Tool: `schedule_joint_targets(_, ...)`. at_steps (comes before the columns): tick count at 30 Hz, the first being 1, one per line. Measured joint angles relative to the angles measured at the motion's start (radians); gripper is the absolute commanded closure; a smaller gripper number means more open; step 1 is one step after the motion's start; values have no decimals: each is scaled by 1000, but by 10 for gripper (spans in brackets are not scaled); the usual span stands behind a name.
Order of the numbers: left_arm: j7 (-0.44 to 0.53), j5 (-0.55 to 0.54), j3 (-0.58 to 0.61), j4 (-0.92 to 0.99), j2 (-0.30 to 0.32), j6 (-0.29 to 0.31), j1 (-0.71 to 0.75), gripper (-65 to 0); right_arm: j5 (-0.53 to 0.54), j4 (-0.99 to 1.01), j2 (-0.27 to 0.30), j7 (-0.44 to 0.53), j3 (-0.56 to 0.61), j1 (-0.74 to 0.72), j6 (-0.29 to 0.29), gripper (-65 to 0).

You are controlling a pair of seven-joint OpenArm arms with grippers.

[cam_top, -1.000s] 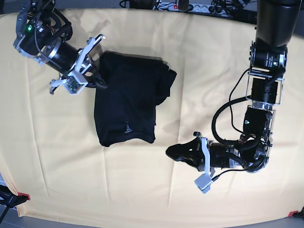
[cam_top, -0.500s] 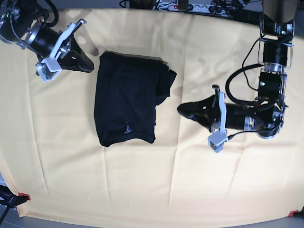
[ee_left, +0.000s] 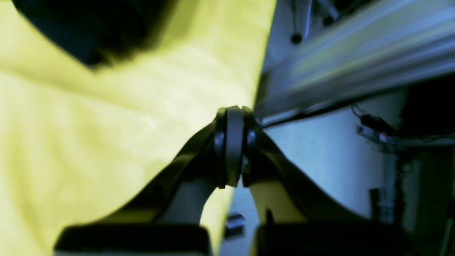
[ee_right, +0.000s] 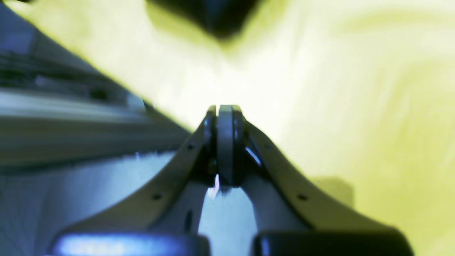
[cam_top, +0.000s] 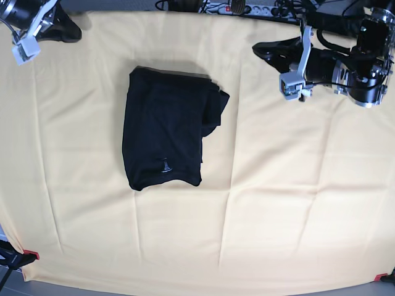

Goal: Fold the T-shirt properly

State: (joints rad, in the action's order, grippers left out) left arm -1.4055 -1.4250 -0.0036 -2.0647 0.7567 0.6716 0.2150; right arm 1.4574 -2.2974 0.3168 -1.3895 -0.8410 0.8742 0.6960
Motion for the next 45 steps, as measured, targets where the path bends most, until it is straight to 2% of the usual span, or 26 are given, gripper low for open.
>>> schedule_joint_targets(8, 12, -2, -237, -63, 11, -13, 379, 0, 2, 0, 2, -14, -16, 182, 1, 0)
schedule_joint_targets(13, 13, 1, -306, -63, 13, 19, 625, 0, 3, 25, 3, -11, -16, 280, 1, 0)
schedule_joint_targets(18, 15, 6, -324, -62, 5, 18, 825, 0, 12, 116, 3, -7, -8, 362, 1, 0)
schedule_joint_targets(23, 29, 212, -324, -61, -87, 18, 933, 0, 13, 272, 7, -6, 62, 387, 2, 0)
schedule_joint_targets(27, 118, 288, -324, -31, -176, 19, 950, 0, 11, 399, 6, -2, 188, 380, 1, 0)
schedule_joint_targets(28, 135, 306, -324, -18, -190, 18, 948, 0, -40, 427, 6, -2, 225, 369, 1, 0)
schedule_joint_targets(30, 175, 327, -324, 7, -209, 19, 941, 0, -197, 489, 7, 87, 293, 331, 1, 0)
schedule_joint_targets(36, 282, 432, -324, 157, -296, 22, 840, 0, -542, 704, 7, 366, 467, 155, -2, 0)
schedule_joint_targets(42, 379, 534, -288, 480, -375, 23, 642, 0, -768, 958, 4, 571, 639, -41, -3, 0)
schedule_joint_targets(45, 465, 602, -256, 685, -405, 23, 540, 0, -862, 1082, 4, 674, 725, -136, -6, 0)
